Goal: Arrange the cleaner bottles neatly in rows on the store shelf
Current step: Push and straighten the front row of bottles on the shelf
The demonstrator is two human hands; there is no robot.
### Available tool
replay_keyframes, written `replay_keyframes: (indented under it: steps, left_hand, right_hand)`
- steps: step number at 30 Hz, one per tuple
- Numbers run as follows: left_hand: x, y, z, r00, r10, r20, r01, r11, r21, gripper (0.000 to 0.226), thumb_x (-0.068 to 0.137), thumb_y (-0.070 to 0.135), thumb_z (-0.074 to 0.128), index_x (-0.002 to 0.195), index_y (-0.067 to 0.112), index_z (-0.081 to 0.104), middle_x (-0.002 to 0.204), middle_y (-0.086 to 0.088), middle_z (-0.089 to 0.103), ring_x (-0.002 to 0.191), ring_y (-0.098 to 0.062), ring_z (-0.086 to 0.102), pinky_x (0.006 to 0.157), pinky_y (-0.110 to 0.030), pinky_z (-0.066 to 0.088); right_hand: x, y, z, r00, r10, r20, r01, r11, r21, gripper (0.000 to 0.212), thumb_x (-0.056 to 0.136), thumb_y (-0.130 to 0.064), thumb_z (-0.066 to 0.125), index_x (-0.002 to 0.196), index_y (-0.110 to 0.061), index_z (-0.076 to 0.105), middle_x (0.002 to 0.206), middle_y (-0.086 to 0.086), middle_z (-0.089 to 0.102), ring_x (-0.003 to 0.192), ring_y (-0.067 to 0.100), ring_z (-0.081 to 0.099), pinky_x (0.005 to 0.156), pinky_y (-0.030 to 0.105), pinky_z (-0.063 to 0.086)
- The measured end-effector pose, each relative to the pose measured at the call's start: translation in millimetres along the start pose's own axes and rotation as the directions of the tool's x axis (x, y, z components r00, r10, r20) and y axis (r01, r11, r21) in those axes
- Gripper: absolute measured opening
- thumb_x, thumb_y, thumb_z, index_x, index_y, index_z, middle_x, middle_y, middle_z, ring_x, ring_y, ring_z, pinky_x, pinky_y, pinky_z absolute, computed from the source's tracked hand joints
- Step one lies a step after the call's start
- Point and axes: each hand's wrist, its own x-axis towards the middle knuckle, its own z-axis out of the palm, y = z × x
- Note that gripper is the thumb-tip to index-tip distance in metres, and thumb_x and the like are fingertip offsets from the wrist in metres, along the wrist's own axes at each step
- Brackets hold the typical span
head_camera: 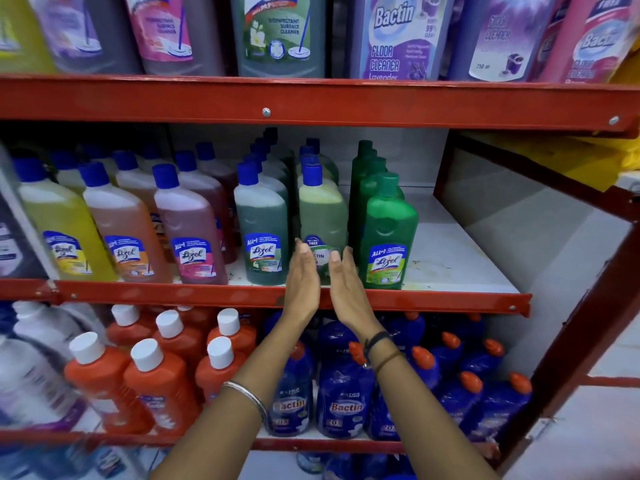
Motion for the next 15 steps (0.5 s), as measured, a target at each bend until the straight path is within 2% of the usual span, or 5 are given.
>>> replay_keyframes:
  steps: [2, 5, 9, 12, 15]
  left_hand:
    - [4.7, 0.0, -2.8, 0.999, -0.015, 0.042, 0.015, 1.0, 0.012, 0.061, 0.095, 0.047, 0.009, 0.148, 0.016, 0.011, 0.158, -0.005, 0.015, 0.145, -0.014, 0.015, 0.119, -0.029, 0.01]
    - [6.2, -0.5, -8.4, 0.997, -0.032, 0.077, 0.027, 0.998, 0.065, 0.067, 0.09, 0.055, 0.003, 0.148, 0.023, 0.007, 0.159, -0.003, 0.014, 0.145, -0.016, 0.015, 0.116, -0.031, 0.01]
    - [-0.2, -5.2, -15.2, 0.991, -0.009, 0.13, -0.01, 0.989, 0.146, 0.106, 0.058, 0.084, -0.009, 0.148, 0.029, -0.001, 0.159, 0.0, 0.01, 0.145, -0.017, 0.015, 0.112, -0.032, 0.014]
    - [-5.6, -5.1, -17.0, 0.99, -0.004, 0.141, -0.021, 0.984, 0.177, 0.085, 0.074, 0.071, -0.004, 0.148, 0.028, -0.003, 0.159, -0.001, 0.01, 0.145, -0.018, 0.016, 0.113, -0.034, 0.018]
    - [-13.7, -6.2, -19.2, 0.99, 0.009, 0.141, -0.041, 0.974, 0.221, 0.063, 0.092, 0.053, 0.006, 0.148, 0.026, -0.002, 0.159, -0.002, 0.011, 0.145, -0.019, 0.016, 0.114, -0.036, 0.018]
  right_hand:
    - [11.8, -0.7, 1.2, 0.998, 0.062, -0.008, -0.062, 0.998, 0.009, 0.091, 0.081, -0.069, 0.011, 0.151, -0.011, 0.002, 0.162, 0.006, -0.001, 0.149, 0.014, -0.001, 0.122, 0.032, -0.001]
    - [17.9, -0.6, 0.8, 0.996, 0.068, -0.05, -0.064, 0.995, 0.08, 0.084, 0.086, -0.067, 0.012, 0.151, -0.014, 0.012, 0.162, 0.005, 0.009, 0.149, 0.014, 0.008, 0.123, 0.037, 0.006]
    - [9.7, 6.1, 1.7, 0.996, 0.037, -0.085, -0.027, 0.993, 0.114, 0.094, 0.078, -0.078, 0.009, 0.149, -0.019, 0.024, 0.159, 0.003, 0.021, 0.147, 0.013, 0.018, 0.123, 0.04, 0.014]
    - [2.9, 7.5, 2.5, 0.993, -0.004, -0.114, 0.018, 0.992, 0.124, 0.096, 0.077, -0.081, 0.009, 0.146, -0.02, 0.033, 0.155, 0.002, 0.033, 0.144, 0.011, 0.027, 0.121, 0.039, 0.019]
    - [-3.0, 7.9, 2.3, 0.992, -0.028, -0.127, 0.046, 0.989, 0.143, 0.085, 0.082, -0.075, 0.01, 0.141, -0.024, 0.043, 0.147, -0.001, 0.047, 0.136, 0.01, 0.04, 0.118, 0.038, 0.027]
